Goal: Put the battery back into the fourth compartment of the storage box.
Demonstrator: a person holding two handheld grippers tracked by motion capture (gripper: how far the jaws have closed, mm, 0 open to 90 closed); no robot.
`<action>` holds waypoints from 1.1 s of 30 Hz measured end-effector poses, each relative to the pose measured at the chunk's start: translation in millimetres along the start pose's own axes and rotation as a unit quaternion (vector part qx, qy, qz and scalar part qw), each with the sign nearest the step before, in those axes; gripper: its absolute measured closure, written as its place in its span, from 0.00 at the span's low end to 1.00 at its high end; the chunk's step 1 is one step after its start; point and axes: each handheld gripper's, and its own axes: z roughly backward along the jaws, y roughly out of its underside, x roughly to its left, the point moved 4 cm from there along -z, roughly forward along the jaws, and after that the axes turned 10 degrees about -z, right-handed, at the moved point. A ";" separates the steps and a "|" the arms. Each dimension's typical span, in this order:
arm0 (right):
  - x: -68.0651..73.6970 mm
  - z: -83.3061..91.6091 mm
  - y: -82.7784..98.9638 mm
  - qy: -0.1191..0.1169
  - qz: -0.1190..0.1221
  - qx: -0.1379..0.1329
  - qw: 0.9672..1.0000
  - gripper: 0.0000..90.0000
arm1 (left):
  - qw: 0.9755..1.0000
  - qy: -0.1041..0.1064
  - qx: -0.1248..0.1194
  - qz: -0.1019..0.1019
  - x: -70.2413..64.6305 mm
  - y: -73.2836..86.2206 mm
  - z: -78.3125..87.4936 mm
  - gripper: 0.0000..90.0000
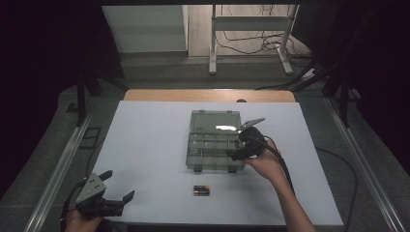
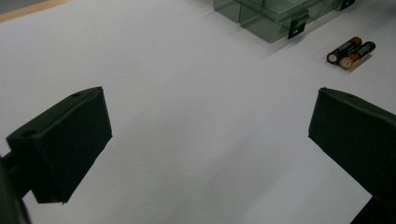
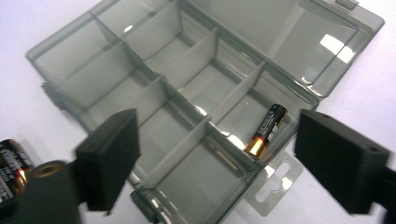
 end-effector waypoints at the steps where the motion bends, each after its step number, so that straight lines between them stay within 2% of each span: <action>1: 0.7 0.8 0.8 0.000 0.001 -0.002 1.000 0.08 | 1.000 0.001 0.000 0.000 0.0 0.0 0.0 0.00; 4: 3.4 3.1 2.9 0.000 0.009 -0.013 1.000 0.00 | 1.000 0.001 -0.002 0.000 -0.1 -0.1 0.3 0.00; 12: 11.1 14.4 7.0 -0.009 0.024 -0.033 0.999 0.00 | 1.000 0.003 -0.003 0.003 0.3 0.0 0.3 0.00; 17: 17.5 18.9 9.0 -0.016 0.026 -0.041 0.999 0.00 | 1.000 0.003 -0.004 0.003 0.2 0.0 0.5 0.00; 21: 23.6 20.4 11.7 -0.022 0.023 -0.040 0.999 0.00 | 1.000 0.003 -0.004 0.002 0.2 0.0 0.6 0.00; 24: 28.5 20.1 15.1 -0.031 0.017 -0.022 0.999 0.00 | 1.000 0.003 -0.005 0.002 0.3 0.0 0.8 0.00; 28: 35.4 20.8 17.9 -0.029 0.027 -0.020 0.999 0.00 | 1.000 0.003 -0.004 0.002 0.2 0.0 0.7 0.00; 33: 43.7 21.2 18.5 -0.045 0.021 -0.009 0.999 0.00 | 1.000 0.004 -0.004 0.003 0.3 0.0 0.7 0.00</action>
